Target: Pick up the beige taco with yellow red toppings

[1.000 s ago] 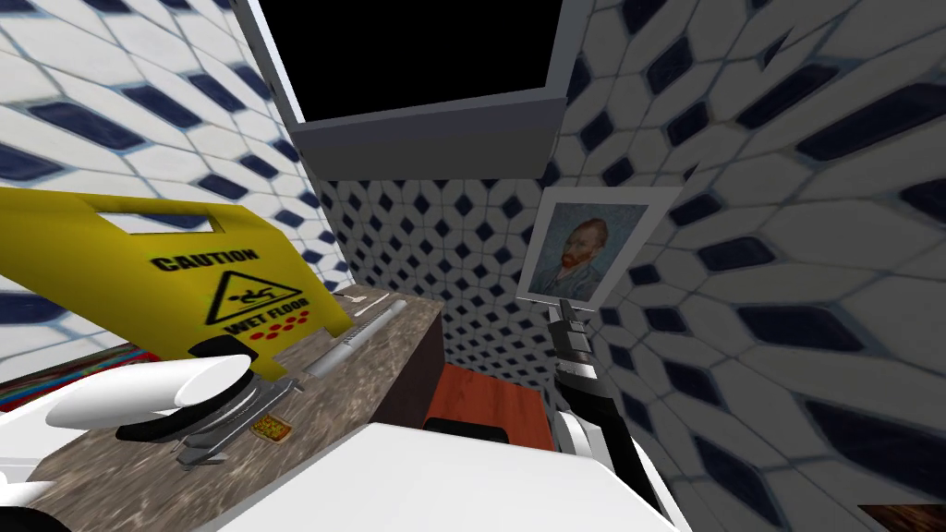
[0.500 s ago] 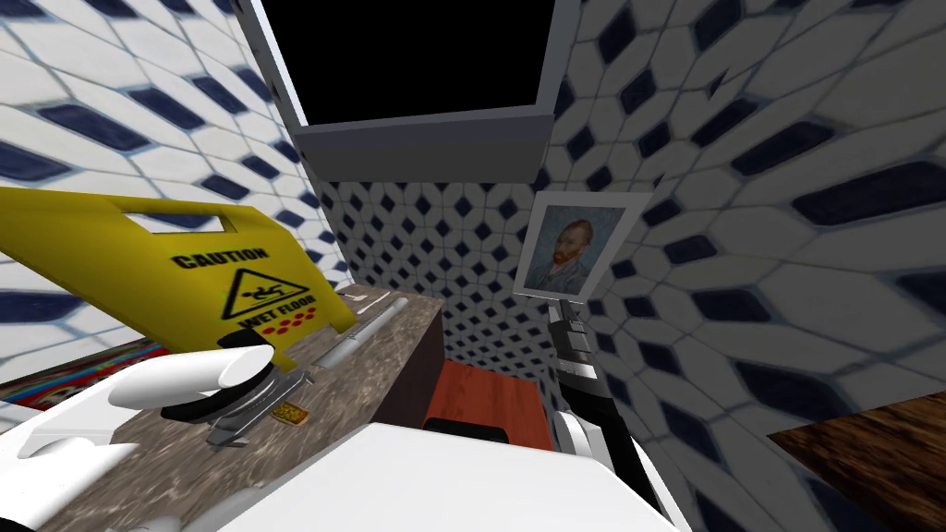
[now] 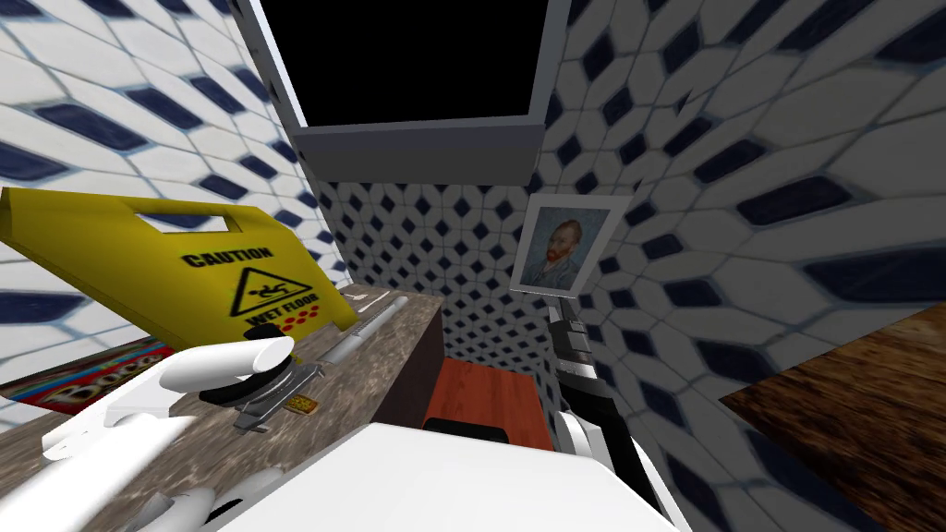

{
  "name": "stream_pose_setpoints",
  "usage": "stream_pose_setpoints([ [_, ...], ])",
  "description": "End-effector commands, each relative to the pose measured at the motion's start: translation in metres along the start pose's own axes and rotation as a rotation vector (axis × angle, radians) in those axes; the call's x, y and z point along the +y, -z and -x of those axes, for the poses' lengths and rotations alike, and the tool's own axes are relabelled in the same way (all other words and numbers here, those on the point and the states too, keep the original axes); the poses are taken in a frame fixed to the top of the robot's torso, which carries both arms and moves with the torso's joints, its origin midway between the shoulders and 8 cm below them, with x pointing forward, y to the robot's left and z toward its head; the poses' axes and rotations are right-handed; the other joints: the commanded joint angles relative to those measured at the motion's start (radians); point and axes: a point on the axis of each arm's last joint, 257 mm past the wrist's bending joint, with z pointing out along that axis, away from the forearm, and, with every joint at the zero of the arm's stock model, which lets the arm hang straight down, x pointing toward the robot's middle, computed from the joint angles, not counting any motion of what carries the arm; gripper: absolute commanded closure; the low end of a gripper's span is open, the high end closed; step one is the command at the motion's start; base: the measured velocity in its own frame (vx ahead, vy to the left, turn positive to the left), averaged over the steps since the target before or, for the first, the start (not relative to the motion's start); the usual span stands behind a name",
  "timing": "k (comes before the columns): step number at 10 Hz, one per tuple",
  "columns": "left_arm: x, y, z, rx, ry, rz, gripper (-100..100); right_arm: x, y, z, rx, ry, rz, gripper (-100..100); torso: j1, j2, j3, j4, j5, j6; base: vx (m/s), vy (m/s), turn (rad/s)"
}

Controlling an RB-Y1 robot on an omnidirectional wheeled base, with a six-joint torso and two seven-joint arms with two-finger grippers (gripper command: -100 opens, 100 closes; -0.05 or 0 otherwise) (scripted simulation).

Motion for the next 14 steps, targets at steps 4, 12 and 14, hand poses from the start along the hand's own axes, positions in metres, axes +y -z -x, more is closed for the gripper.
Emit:
stream_pose_setpoints([
  [4,-0.022,-0.004,-0.012,0.013,0.019,0.008,-100,0.0,0.0,0.0,0.0,0.0,0.0,0,0.001,0.001,0.001,0.0,0.0,0.0,-0.084,0.028,-0.064],
  [12,-0.014,-0.002,-0.007,0.007,0.012,0.004,100,0.0,0.0,0.0,0.0,0.0,0.0,0,0.0,-0.004,-0.002,-0.001,0.0,0.0,0.005,-0.002,0.01],
  [14,-0.005,0.0,-0.002,0.002,0.003,0.001,100,0.0,0.0,0.0,0.0,0.0,0.0,0,-0.003,-0.01,-0.005,-0.001,-0.001,-0.001,0.115,-0.037,0.088],
])
